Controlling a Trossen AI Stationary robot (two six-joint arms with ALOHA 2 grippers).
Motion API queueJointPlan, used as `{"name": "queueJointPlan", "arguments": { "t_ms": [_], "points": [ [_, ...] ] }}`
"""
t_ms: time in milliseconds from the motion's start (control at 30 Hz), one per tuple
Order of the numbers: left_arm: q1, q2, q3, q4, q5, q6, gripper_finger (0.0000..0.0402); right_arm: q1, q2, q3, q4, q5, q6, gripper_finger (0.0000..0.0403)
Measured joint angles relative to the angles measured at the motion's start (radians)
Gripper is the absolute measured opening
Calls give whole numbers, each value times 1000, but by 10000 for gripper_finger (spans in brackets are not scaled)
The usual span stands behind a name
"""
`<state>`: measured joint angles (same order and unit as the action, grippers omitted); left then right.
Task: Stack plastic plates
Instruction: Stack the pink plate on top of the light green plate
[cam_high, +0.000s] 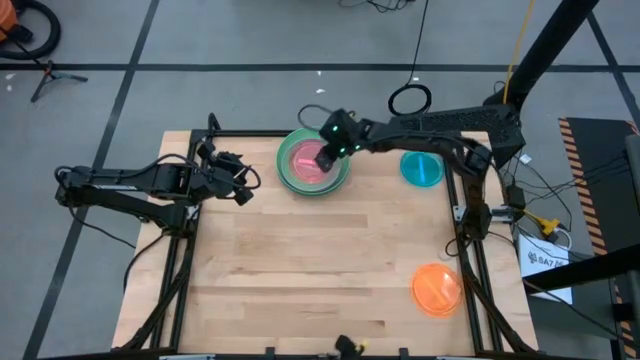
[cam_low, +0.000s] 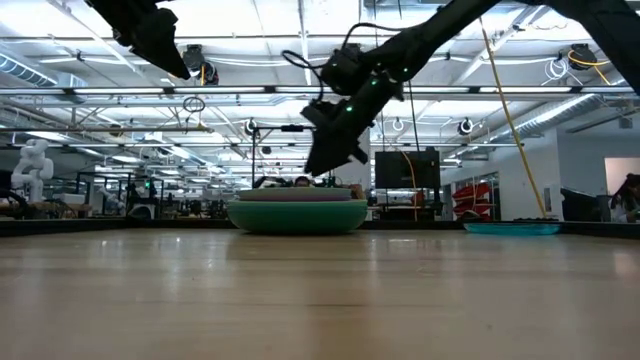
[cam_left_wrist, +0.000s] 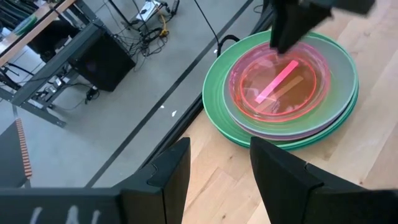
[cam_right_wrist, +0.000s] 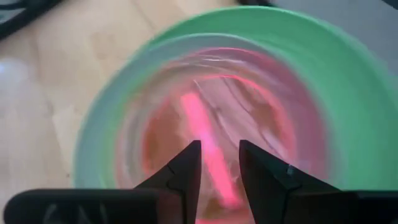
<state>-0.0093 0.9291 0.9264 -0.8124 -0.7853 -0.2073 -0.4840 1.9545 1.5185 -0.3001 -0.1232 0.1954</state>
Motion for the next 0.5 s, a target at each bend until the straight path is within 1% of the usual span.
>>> {"name": "queueJointPlan", "arguments": {
  "t_ms": [67,100,200,267,433,500],
  "points": [
    [0,0,0,0,0,0,173,26,28,0,42,2,-10,103],
    [0,0,0,0,0,3,173,37,39,0,51,22,-19,100],
    [0,0,0,0,0,3,173,66,57,0,35,135,-55,88],
    [0,0,0,0,0,4,173,78,57,0,23,174,-67,80],
    [0,0,0,1,0,7,173,101,56,0,44,180,-68,60],
    [0,0,0,1,0,8,173,107,56,0,48,209,-70,53]
  ]
}}
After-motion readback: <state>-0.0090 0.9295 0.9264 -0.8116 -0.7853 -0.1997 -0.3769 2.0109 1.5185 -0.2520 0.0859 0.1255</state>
